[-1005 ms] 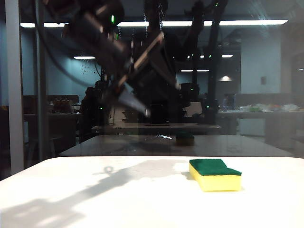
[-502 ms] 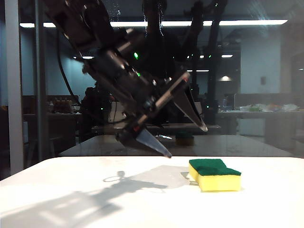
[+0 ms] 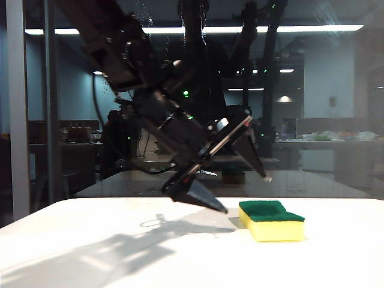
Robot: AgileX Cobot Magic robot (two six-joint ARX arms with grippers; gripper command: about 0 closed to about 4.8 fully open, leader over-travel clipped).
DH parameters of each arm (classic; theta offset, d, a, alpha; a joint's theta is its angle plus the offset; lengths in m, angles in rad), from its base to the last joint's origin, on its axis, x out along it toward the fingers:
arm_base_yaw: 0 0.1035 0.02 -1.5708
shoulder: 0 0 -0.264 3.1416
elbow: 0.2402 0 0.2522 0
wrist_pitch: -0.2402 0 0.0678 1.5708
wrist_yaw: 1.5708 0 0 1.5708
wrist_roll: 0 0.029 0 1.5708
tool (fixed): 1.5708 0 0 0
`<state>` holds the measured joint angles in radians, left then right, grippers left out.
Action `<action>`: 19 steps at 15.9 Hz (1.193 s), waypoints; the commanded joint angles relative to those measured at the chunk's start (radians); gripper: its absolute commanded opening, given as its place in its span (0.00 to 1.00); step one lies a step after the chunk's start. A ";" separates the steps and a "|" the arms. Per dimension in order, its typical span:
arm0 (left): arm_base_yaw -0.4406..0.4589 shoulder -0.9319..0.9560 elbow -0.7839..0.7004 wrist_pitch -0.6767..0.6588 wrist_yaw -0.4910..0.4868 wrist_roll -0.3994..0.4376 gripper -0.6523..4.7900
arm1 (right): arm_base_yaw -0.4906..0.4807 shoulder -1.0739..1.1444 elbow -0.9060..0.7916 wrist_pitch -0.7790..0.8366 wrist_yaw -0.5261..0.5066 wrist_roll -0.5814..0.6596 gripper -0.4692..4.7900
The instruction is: Reach upward to find where there is water on the glass, pick up the sponge from the table, dry the water, and finally place the sponge back on the table.
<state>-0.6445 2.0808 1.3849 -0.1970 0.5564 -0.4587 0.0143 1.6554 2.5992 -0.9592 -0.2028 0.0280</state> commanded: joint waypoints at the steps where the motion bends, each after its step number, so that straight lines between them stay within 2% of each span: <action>1: -0.002 0.049 0.093 -0.053 -0.003 -0.009 1.00 | 0.000 -0.005 0.003 0.013 0.000 -0.003 0.08; 4: -0.003 0.096 0.172 -0.147 -0.022 -0.002 1.00 | 0.000 -0.005 0.003 0.013 0.000 -0.003 0.08; 6: -0.009 0.102 0.172 -0.157 -0.053 -0.002 1.00 | 0.000 -0.005 0.003 0.013 0.000 -0.003 0.08; 13: -0.056 0.158 0.187 -0.137 -0.064 -0.033 1.00 | 0.000 -0.003 0.003 0.013 0.002 -0.003 0.08; 19: -0.058 0.174 0.193 -0.127 -0.135 -0.091 1.00 | 0.000 -0.003 0.003 0.013 0.002 -0.003 0.08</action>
<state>-0.7029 2.2391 1.5822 -0.3069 0.4629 -0.5339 0.0143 1.6562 2.5992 -0.9592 -0.2024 0.0280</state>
